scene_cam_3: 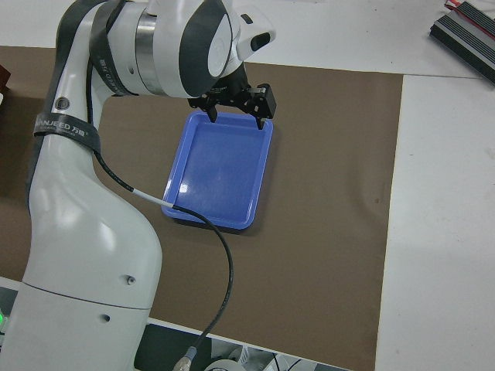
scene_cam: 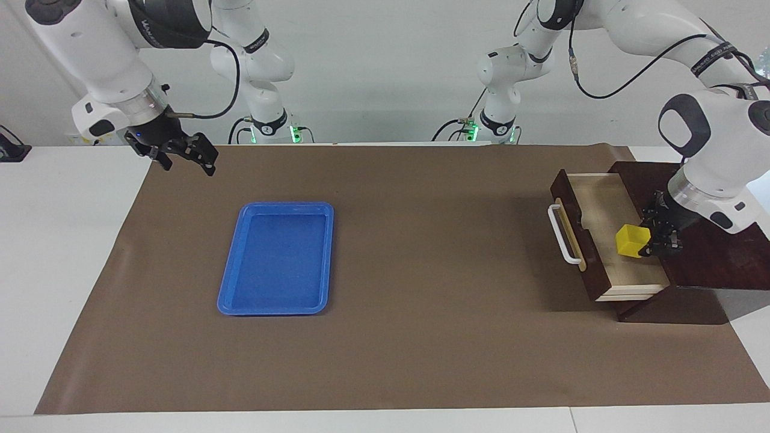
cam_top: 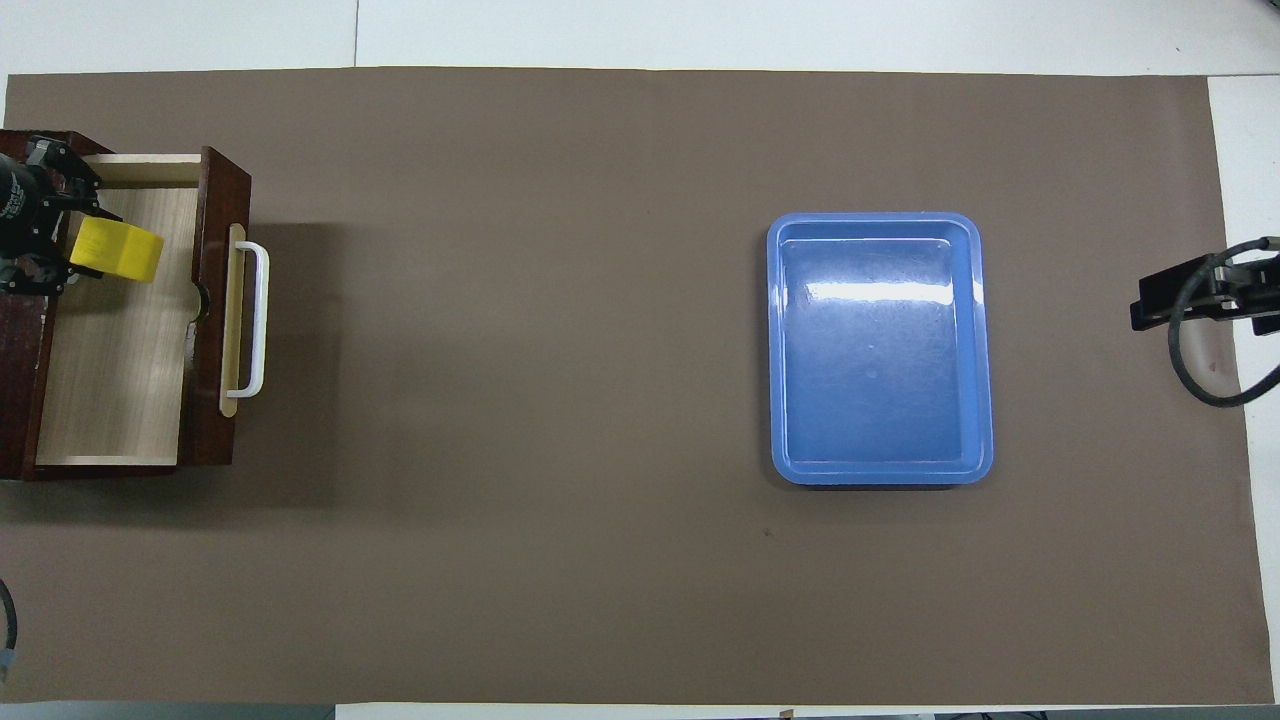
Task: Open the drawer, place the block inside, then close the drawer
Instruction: 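Lower the block into the open drawer and open the left gripper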
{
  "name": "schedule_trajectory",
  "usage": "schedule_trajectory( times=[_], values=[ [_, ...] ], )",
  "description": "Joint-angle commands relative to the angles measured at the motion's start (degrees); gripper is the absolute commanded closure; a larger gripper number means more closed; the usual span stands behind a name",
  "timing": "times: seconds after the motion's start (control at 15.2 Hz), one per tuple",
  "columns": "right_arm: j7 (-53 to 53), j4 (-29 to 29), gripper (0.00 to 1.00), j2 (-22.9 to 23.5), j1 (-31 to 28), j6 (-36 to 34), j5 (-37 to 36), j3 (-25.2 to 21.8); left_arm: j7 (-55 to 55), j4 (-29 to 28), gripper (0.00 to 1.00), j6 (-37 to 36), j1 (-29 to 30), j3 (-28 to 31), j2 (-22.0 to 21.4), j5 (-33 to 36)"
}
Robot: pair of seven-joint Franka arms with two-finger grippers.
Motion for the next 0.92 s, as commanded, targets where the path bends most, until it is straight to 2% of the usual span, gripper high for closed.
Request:
schedule_trajectory(
  times=[0.0,0.53,0.72,0.85],
  values=[
    [-4.66,-2.23,0.00,-3.42,0.57,-1.15,-1.73,-0.28,-2.02,-5.67,1.00,0.32,-0.16,0.01,-3.77,-0.28],
    [-3.09,-3.89,0.00,-3.69,-0.14,-1.85,-0.76,-0.46,-7.56,-9.63,1.00,-0.21,-0.96,-0.34,-5.88,-0.28],
    [-3.09,-3.81,0.00,-1.94,-0.22,-1.68,-0.67,-0.54,-9.14,-10.59,1.00,0.22,-0.96,-0.34,-6.32,-0.63],
    [-3.09,-3.02,0.00,-0.71,0.48,-1.42,-0.24,-2.29,-10.80,-10.95,1.00,0.58,-0.87,-0.34,-6.32,-0.72]
  ],
)
